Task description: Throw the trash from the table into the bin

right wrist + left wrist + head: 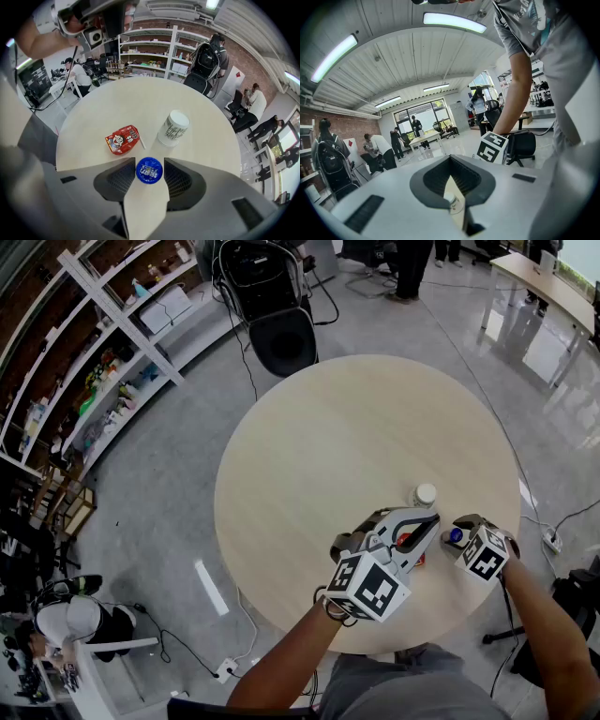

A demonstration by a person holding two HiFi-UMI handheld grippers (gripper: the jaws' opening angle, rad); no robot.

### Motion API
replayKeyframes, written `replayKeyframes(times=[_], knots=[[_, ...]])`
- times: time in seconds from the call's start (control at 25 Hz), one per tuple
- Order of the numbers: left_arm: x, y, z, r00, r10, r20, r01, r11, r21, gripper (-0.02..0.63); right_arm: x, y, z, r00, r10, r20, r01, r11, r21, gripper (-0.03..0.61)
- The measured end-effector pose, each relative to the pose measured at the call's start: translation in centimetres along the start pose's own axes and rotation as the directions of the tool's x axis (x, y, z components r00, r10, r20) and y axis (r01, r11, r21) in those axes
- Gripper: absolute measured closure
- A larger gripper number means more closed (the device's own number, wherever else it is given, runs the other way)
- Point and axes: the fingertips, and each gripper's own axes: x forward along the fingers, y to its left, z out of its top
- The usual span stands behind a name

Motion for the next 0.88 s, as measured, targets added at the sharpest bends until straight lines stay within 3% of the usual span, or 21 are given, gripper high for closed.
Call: replayKeyframes(times=[0.32, 0.56, 0.76, 0.88], knots=[[-0.8, 1.2, -0.9, 1.0, 0.012, 0.0, -0.012, 1.0, -0.015, 0.572, 0.5, -1.0, 1.6, 1.0, -0.028, -0.007, 0.028, 1.0, 0.003, 0.408], [-2.6, 2.0, -0.5, 1.0, 0.007, 0.015, -0.007, 1.0, -0.005, 0.572, -3.8, -2.2, 6.3, 0.983, -0.146, 0.11, 0.143, 0.989, 0.035, 0.408], [-5.7, 2.9, 0.8, 0.999, 0.003, 0.046, -0.004, 1.0, 0.022, 0.572, -11.2, -2.5, 13.1, 0.92, -0.293, 0.26, 0.283, 0.956, 0.074, 0.408], [-7.3, 2.8, 1.9, 0.998, 0.002, 0.068, -0.005, 0.999, 0.046, 0.572, -15.9, -1.6, 16.6, 0.862, -0.361, 0.356, 0.355, 0.931, 0.084, 0.41]])
